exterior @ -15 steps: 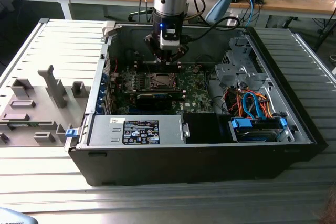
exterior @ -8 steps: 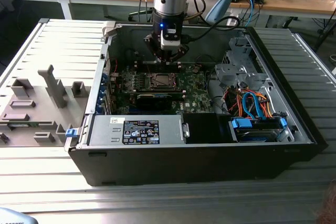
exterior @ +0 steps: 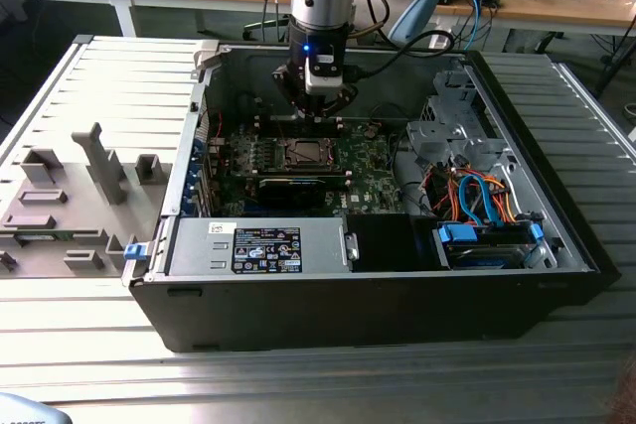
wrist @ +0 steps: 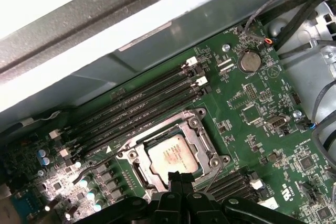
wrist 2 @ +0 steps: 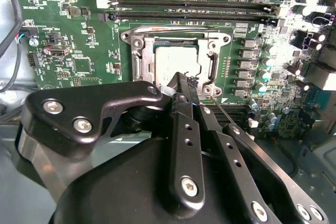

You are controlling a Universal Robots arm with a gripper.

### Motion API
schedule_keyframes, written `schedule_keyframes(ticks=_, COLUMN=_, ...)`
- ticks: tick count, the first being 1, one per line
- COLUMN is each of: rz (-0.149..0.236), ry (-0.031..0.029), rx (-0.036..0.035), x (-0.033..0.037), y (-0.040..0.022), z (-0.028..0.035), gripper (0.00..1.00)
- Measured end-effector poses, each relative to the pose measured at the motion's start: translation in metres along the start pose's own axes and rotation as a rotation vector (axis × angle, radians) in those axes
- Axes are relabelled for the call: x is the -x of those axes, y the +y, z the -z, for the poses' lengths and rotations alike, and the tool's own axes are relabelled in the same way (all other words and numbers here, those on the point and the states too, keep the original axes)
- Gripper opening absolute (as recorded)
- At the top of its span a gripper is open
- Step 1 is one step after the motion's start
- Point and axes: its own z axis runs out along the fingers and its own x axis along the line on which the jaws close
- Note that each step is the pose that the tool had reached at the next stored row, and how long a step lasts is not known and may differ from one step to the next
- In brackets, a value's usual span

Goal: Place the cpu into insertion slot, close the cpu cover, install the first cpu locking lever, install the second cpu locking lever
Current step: 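Install the first cpu locking lever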

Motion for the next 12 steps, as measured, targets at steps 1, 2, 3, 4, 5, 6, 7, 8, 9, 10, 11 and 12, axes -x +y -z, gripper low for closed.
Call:
schedule_keyframes(ticks=1, rz=0.002, ry=-0.0001, rx=0.0, x=0.0, y=0.0, z=0.0, gripper=0.11)
schedule_keyframes(ticks=2, rz=0.004, ry=-0.0002, rx=0.0, x=0.0, y=0.0, z=0.0, gripper=0.11)
schedule_keyframes(ticks=3, rz=0.006, ry=-0.0003, rx=0.0001, x=0.0, y=0.0, z=0.0, gripper=0.11)
schedule_keyframes(ticks=4, rz=0.009, ry=-0.0004, rx=0.0002, x=0.0, y=0.0, z=0.0, gripper=0.11)
schedule_keyframes(ticks=5, rz=0.01, ry=-0.0005, rx=0.0002, x=0.0, y=0.0, z=0.0, gripper=0.11)
schedule_keyframes(ticks=6, rz=0.012, ry=-0.0006, rx=0.0002, x=0.0, y=0.0, z=0.0, gripper=0.11)
schedule_keyframes(ticks=7, rz=0.015, ry=-0.0007, rx=0.0002, x=0.0, y=0.0, z=0.0, gripper=0.11)
schedule_keyframes(ticks=8, rz=0.016, ry=-0.0008, rx=0.0003, x=0.0, y=0.0, z=0.0, gripper=0.11)
schedule_keyframes(ticks=9, rz=0.019, ry=-0.0009, rx=0.0002, x=0.0, y=0.0, z=0.0, gripper=0.11)
schedule_keyframes(ticks=10, rz=0.022, ry=-0.0011, rx=0.0003, x=0.0, y=0.0, z=0.0, gripper=0.11)
schedule_keyframes(ticks=11, rz=0.023, ry=-0.0011, rx=0.0003, x=0.0, y=0.0, z=0.0, gripper=0.11)
schedule_keyframes(ticks=12, rz=0.026, ry=-0.0013, rx=0.0004, x=0.0, y=0.0, z=0.0, gripper=0.11)
